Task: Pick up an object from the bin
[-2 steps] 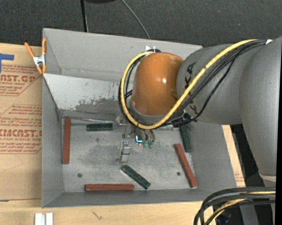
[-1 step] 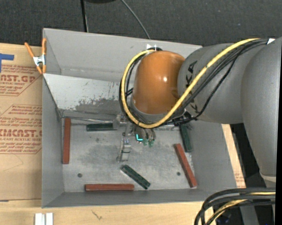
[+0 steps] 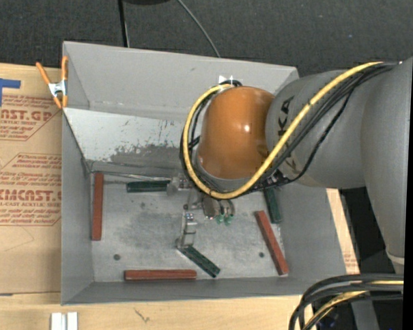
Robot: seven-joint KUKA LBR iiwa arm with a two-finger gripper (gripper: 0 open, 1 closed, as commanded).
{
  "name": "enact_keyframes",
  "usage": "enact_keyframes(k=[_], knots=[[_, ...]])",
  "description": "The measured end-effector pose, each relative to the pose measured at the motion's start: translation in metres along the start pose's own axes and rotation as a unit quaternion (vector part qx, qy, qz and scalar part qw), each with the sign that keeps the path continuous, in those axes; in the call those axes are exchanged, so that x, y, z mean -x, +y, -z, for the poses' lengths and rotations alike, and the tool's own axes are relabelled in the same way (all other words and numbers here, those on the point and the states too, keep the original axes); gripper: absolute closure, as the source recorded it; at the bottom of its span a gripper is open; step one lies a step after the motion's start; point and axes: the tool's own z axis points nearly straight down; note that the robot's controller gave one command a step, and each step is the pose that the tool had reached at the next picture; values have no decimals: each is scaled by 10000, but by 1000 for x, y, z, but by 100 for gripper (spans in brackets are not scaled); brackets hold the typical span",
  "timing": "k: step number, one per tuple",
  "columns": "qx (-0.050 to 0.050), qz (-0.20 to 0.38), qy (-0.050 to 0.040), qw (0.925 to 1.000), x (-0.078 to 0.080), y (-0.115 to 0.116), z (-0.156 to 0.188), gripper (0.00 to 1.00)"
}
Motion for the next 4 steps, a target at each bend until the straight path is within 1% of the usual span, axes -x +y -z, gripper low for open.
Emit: enact_keyframes(k=[1,2,3,4], knots=[[-1,1032,1,9947,-20,-29,-52,0],[-4,-95,38,9999,-50,-55,-73,100],[-3,-96,39,9999,-50,-55,-73,0],[-2,-98,39,9999,-50,-55,-73,100]])
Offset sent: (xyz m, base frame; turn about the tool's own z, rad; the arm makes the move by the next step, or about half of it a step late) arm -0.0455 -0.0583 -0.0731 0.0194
